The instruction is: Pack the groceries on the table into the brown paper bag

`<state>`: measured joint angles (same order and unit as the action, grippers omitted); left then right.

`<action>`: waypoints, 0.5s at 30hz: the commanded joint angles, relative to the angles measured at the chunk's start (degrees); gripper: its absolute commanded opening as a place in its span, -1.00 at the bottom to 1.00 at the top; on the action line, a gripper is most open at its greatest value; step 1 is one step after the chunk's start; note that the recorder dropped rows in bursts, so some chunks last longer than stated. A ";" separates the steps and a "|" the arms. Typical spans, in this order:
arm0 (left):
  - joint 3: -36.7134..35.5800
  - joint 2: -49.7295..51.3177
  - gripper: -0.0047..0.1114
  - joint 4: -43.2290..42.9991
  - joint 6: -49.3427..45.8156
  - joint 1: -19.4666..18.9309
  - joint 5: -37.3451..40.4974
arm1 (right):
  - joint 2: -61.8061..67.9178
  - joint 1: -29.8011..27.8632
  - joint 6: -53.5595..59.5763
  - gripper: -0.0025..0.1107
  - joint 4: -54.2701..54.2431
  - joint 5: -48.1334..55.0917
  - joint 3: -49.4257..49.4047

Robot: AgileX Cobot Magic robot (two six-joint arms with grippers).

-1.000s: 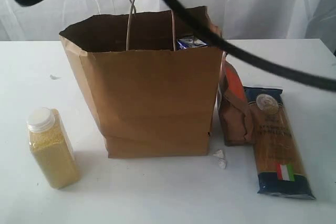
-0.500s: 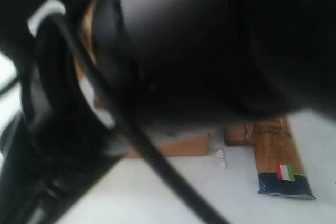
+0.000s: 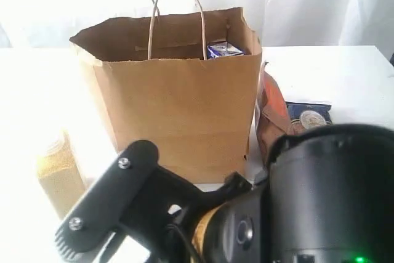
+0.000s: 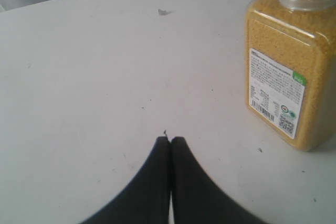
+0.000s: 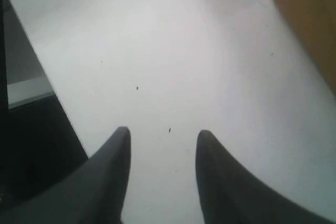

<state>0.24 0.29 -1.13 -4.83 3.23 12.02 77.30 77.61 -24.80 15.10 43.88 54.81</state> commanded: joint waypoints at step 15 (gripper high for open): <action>-0.24 -0.29 -0.92 0.57 0.05 -0.22 -0.02 | -1.71 -15.79 -36.78 -0.28 19.33 -5.59 -17.35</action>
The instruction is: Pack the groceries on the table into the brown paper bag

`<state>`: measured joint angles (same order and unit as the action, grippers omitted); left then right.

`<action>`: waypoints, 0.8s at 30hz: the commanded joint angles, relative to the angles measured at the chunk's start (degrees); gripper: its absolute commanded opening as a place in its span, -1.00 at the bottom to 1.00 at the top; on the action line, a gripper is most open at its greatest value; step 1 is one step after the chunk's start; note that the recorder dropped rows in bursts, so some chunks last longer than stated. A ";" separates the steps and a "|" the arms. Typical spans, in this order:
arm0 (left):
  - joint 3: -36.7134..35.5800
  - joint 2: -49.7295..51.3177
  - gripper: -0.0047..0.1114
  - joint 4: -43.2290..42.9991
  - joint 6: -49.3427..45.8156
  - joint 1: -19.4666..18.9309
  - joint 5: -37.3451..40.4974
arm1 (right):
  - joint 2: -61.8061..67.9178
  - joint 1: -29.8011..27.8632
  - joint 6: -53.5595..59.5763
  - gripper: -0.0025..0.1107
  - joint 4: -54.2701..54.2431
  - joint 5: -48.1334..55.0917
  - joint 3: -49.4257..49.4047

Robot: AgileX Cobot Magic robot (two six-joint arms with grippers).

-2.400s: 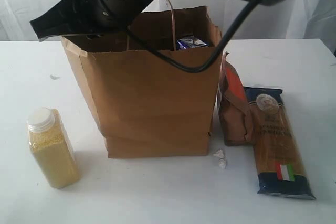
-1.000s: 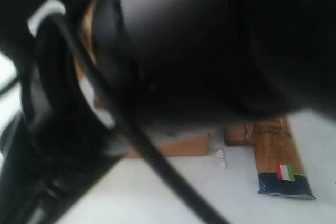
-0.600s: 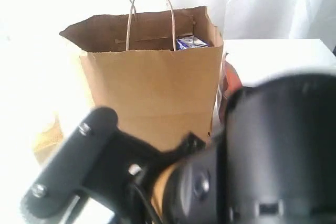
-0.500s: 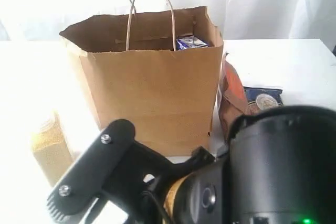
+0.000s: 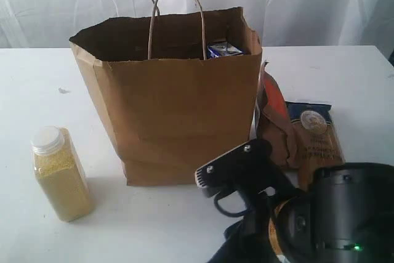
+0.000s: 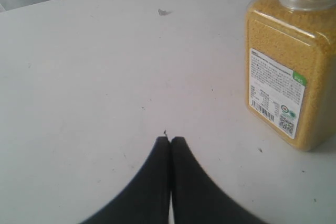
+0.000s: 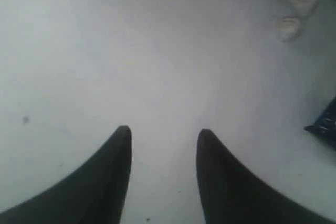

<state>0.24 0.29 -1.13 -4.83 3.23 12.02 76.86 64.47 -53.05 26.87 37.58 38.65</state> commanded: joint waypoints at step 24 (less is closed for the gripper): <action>-0.24 -0.29 -0.92 0.57 0.05 -0.22 -0.02 | 9.17 -30.21 33.80 -0.28 -19.44 -16.50 -1.18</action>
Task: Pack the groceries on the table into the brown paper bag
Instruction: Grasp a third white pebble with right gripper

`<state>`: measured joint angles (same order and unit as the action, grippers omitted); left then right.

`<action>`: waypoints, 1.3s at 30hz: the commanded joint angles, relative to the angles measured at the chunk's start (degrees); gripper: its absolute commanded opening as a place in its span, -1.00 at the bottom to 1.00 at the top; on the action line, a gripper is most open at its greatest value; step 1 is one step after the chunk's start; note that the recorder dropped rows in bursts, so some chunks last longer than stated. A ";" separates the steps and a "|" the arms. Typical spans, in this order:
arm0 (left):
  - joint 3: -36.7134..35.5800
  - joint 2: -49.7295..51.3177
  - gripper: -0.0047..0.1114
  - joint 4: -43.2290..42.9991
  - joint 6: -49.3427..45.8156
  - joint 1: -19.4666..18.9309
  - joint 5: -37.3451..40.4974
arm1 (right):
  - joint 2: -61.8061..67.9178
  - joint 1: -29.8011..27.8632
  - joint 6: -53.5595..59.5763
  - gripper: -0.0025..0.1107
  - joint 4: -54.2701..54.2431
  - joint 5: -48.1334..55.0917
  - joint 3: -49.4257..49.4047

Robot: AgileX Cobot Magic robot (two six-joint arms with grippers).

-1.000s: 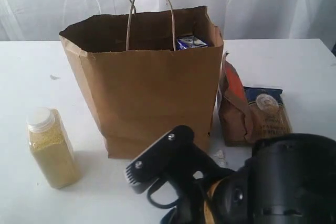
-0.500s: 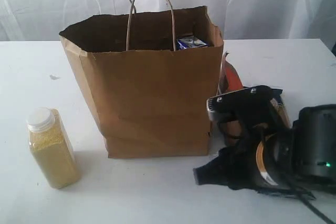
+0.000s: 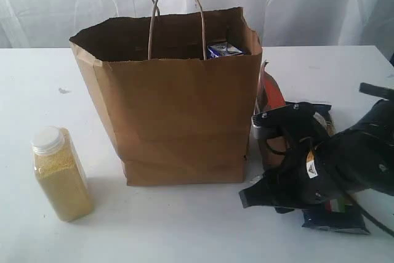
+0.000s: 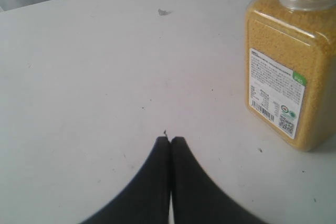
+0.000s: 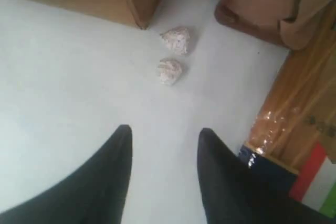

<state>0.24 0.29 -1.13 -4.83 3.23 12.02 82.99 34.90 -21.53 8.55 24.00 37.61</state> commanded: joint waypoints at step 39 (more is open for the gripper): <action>-0.24 -0.29 -0.92 0.57 0.05 -0.22 -0.02 | 12.57 -2.86 5.28 -0.34 -1.24 -10.85 3.06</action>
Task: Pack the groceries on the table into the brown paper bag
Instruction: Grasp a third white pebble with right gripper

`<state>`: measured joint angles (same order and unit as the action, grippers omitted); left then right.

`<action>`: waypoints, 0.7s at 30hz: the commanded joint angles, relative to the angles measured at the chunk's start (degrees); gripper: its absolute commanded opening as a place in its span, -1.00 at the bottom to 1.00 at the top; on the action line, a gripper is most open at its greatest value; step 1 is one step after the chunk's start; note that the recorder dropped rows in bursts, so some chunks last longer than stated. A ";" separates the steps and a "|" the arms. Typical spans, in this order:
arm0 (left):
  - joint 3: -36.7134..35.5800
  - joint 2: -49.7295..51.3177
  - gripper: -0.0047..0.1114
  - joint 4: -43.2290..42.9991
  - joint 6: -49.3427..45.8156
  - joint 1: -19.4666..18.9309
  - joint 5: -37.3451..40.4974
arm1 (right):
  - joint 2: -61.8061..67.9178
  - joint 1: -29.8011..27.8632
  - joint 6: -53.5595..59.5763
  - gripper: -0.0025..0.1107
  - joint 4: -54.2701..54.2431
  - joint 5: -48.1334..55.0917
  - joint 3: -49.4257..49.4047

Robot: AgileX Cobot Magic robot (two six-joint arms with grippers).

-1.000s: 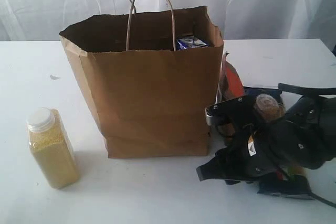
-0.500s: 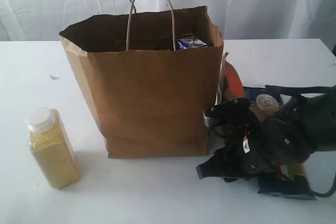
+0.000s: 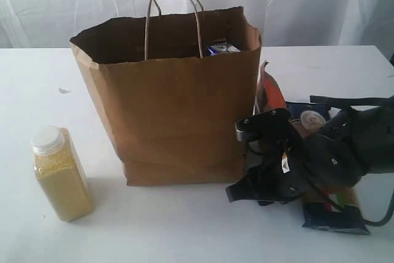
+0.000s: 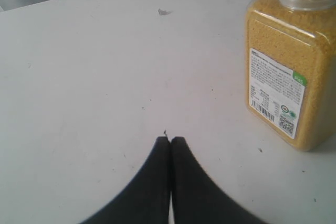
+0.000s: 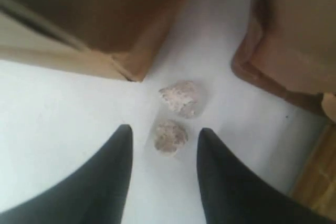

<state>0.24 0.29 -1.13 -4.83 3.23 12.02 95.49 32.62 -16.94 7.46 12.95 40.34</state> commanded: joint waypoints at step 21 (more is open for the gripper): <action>-0.24 -0.29 -0.92 0.57 0.05 -0.22 -0.02 | 2.65 -0.57 0.70 -0.39 -0.50 4.30 1.80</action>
<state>0.24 0.29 -1.13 -4.83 3.23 12.02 97.22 32.62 -16.84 7.32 16.67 40.97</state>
